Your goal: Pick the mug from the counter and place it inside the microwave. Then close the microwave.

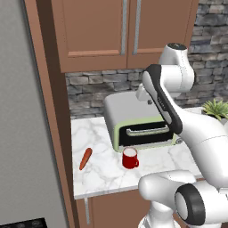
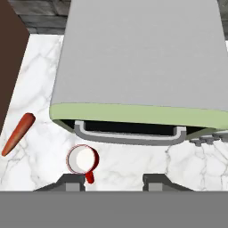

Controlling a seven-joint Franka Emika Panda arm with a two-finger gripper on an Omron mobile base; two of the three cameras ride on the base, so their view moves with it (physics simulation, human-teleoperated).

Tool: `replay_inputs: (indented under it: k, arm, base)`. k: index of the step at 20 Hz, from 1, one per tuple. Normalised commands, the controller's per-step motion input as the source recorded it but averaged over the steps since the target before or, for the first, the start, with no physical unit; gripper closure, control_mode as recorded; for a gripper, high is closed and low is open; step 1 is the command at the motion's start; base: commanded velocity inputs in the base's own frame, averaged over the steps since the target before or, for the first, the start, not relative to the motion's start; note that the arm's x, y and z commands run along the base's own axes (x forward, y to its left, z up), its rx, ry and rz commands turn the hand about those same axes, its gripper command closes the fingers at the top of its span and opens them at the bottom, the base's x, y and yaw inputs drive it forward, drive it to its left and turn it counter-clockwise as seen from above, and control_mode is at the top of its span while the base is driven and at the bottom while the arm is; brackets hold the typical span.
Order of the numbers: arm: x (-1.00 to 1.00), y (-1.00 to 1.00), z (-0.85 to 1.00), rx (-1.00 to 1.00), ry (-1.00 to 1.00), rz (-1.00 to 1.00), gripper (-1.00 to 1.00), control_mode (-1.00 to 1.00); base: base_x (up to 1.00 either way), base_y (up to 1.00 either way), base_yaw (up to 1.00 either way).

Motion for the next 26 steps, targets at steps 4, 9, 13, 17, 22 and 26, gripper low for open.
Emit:
replay_inputs:
  k: [4,9,13,17,22,26]
  arm:
    - [-0.09,0.02,0.00,0.00,0.00,0.00,-1.00,-1.00]
    - [-0.09,0.00,-0.05,0.00,0.05,0.00,-1.00,-1.00]
    - [-0.32,0.01,-0.09,0.00,0.06,0.08,-1.00,-1.00]
    - [-0.07,0.46,-0.29,0.00,0.02,0.16,-1.00,-1.00]
    - [0.00,0.56,-0.24,0.00,0.03,0.18,-1.00,-1.00]
    - [0.00,0.27,-0.41,0.00,0.07,0.06,-1.00,-1.00]
  base:
    - [0.00,0.00,0.00]
    - [0.00,0.00,0.00]
    - [0.00,0.00,0.00]
    - [0.00,0.00,0.00]
    - [0.00,0.00,0.00]
    - [0.00,0.00,0.00]
